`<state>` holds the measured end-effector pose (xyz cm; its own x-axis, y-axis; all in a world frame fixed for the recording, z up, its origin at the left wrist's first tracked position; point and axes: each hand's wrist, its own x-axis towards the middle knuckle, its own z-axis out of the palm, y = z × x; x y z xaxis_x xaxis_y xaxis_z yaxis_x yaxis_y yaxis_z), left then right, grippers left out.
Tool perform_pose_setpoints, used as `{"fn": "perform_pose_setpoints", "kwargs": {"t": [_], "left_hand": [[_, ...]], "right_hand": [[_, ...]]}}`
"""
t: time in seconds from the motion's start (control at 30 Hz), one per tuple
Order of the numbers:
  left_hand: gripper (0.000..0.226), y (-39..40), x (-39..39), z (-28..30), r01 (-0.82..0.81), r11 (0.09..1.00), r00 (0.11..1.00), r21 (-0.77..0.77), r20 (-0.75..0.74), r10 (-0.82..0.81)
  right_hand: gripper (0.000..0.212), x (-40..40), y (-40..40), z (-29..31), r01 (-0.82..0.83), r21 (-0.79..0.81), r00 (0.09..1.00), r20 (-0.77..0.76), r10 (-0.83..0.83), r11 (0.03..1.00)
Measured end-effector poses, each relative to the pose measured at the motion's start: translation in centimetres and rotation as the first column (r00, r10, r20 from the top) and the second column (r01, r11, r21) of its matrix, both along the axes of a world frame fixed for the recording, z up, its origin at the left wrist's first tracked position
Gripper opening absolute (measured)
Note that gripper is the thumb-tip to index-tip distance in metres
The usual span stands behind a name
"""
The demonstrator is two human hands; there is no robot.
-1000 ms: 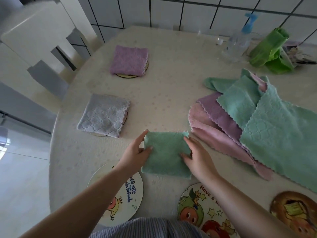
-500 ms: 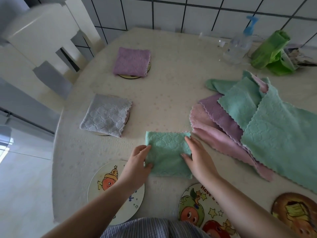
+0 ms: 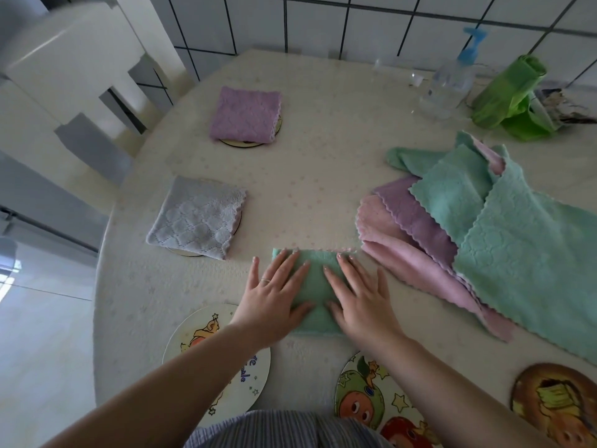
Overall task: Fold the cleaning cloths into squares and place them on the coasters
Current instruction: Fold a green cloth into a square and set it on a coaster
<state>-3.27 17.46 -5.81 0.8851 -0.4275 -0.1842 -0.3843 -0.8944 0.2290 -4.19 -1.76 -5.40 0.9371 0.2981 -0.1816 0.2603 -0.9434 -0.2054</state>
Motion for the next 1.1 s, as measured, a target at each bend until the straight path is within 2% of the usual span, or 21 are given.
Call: {"fn": "perform_pose_setpoints", "kwargs": {"t": [0.1,0.27,0.33,0.4,0.5,0.57,0.67,0.73,0.83,0.93,1.0,1.1], "left_hand": [[0.069,0.7,0.1,-0.5,0.018,0.999,1.000,0.043,-0.023,-0.017],[0.071,0.5,0.2,-0.4,0.019,0.997,0.999,0.073,-0.041,-0.016],[0.073,0.5,0.2,-0.2,0.006,0.999,1.000,0.036,-0.029,-0.005],[0.074,0.5,-0.2,0.5,-0.091,0.994,0.995,-0.068,-0.037,0.089],[0.069,1.1,-1.3,2.0,-0.394,0.878,0.918,-0.271,-0.158,0.363],[0.065,1.6,-1.9,2.5,-0.541,0.774,0.839,-0.327,-0.269,0.473],[0.053,1.2,-1.4,3.3,-0.702,0.596,0.693,-0.389,-0.566,0.447],[0.042,0.6,-0.7,4.0,-0.767,0.503,0.616,-0.397,-0.675,0.407],[0.032,0.4,-0.4,5.1,-0.823,0.387,0.560,-0.417,-0.712,0.424],[0.026,1.3,-0.9,6.1,-0.828,0.337,0.561,-0.449,-0.687,0.462],[0.021,2.7,-2.1,6.4,-0.804,0.349,0.594,-0.482,-0.626,0.505],[0.006,5.6,-4.7,6.5,-0.804,0.331,0.585,-0.494,-0.557,0.589]], "right_hand": [[0.059,-0.1,-0.9,-0.5,-0.012,-0.065,1.000,-0.019,0.011,0.998],[0.063,-0.2,-1.2,-0.6,-0.004,-0.072,0.999,-0.042,0.001,0.997],[0.063,-0.1,-1.2,-0.4,0.003,-0.040,1.000,-0.023,-0.004,0.999],[0.060,-0.3,-1.5,0.2,0.037,0.068,0.999,0.011,-0.037,0.997],[0.057,-1.5,-2.7,1.0,0.119,0.218,0.989,0.057,-0.134,0.969],[0.058,-2.5,-2.8,1.3,0.218,0.295,0.975,-0.027,-0.220,0.930],[0.059,-2.7,-1.4,1.9,0.447,0.441,0.891,-0.295,-0.345,0.778],[0.059,-2.2,-0.1,2.6,0.551,0.478,0.828,-0.417,-0.376,0.684],[0.052,-2.2,1.2,3.7,0.642,0.524,0.765,-0.481,-0.428,0.560],[0.044,-3.0,1.7,4.4,0.642,0.562,0.766,-0.497,-0.408,0.522],[0.033,-4.1,2.5,4.7,0.608,0.591,0.793,-0.495,-0.356,0.530],[0.019,-6.0,4.5,4.6,0.492,0.584,0.854,-0.469,-0.226,0.646]]}}
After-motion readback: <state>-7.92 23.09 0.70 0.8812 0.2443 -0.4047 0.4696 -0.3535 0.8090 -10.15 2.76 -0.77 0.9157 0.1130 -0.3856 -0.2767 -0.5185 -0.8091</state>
